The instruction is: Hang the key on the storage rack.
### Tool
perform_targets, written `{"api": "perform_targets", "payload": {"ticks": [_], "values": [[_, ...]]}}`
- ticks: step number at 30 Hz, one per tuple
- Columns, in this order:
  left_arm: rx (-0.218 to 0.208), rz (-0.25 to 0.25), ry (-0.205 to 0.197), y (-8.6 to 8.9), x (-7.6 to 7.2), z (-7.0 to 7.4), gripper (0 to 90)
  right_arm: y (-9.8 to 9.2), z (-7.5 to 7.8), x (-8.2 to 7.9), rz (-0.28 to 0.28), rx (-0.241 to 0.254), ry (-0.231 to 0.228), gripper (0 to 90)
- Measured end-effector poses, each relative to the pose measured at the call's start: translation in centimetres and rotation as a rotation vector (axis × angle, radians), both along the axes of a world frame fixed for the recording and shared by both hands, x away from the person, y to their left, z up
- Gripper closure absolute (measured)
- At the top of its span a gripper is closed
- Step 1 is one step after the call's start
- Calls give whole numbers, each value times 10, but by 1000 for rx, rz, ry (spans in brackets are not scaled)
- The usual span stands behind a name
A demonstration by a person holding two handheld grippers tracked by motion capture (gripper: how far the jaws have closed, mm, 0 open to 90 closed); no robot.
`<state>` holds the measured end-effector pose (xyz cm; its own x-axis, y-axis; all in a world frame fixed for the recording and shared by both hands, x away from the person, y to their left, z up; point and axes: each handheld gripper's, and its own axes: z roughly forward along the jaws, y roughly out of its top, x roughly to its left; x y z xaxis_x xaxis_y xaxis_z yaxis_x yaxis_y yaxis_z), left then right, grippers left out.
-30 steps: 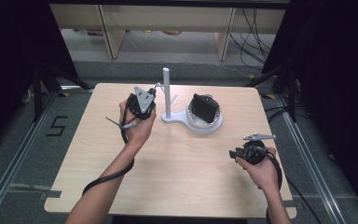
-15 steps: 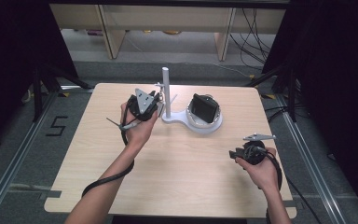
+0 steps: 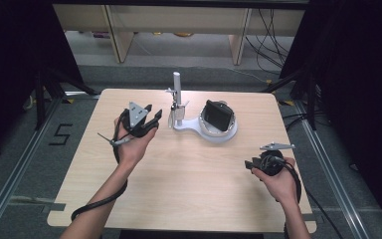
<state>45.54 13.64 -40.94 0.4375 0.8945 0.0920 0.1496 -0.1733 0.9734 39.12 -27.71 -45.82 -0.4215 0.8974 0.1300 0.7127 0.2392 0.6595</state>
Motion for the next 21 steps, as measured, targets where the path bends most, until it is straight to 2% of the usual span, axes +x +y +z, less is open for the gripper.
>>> {"api": "perform_targets", "payload": {"ticks": [5, 8, 10, 17, 20, 21], "values": [[42, -12, 3, 19, -13, -14, 484, 0, -2, 0, -8, -19, -5, 620], [33, -7, 19, 32, -23, -24, 458, -1, -3, 0, 3, 0, 13, 615], [35, -2, 18, 41, -29, -30, 439, -1, -4, 1, -2, 1, -2, 609], [31, 5, 36, 64, -51, -54, 406, 0, -7, 0, 0, -5, 3, 583], [55, 21, 56, 74, -61, -68, 394, -1, -9, 0, 3, -11, 4, 573], [59, 27, 66, 77, -65, -73, 391, -2, -12, 3, 19, -4, -24, 570]]}}
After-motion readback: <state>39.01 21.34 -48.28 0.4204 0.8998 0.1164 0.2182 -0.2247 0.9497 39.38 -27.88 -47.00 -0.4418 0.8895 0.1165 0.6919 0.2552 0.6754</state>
